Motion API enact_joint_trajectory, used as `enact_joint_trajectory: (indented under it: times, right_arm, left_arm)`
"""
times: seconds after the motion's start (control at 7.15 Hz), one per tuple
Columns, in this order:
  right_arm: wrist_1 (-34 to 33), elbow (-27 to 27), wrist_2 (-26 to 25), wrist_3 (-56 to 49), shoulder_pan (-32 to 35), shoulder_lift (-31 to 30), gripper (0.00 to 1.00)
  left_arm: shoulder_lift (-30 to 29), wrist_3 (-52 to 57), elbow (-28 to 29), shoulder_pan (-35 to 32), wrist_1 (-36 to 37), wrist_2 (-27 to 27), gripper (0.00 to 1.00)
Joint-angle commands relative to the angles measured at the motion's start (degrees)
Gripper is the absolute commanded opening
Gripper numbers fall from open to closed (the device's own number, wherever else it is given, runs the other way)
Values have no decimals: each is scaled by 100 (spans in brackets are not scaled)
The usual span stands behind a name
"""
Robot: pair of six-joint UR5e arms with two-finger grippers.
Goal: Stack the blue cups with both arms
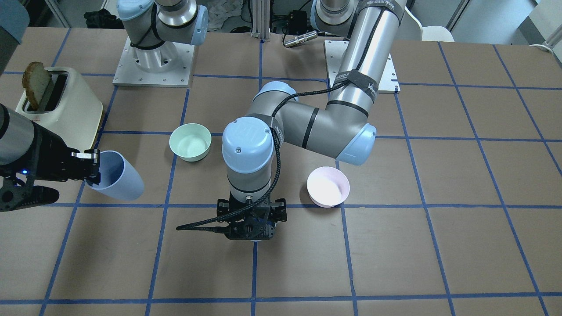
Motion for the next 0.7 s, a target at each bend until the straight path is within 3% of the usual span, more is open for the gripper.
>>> enact_joint_trajectory:
  times: [0.0, 0.14, 0.28, 0.42, 0.56]
  right_arm:
    - [18, -28, -66, 575, 337, -43, 0]
    - [-34, -63, -111, 1127, 732, -34, 0]
    - [-35, -72, -85, 1237, 814, -34, 0]
    - [-26, -63, -67, 1343, 859, -43, 0]
    - [-130, -63, -58, 1875, 1129, -34, 0]
  left_arm:
    - [581, 264, 427, 255, -760, -58, 100]
    - [950, 536, 464, 291, -843, -180, 100]
    - [1371, 696, 403, 439, -1305, -198, 100]
    - [1854, 1620, 377, 806, -2014, -216, 99]
    - [2346, 1916, 194, 1010, -2735, -225, 88]
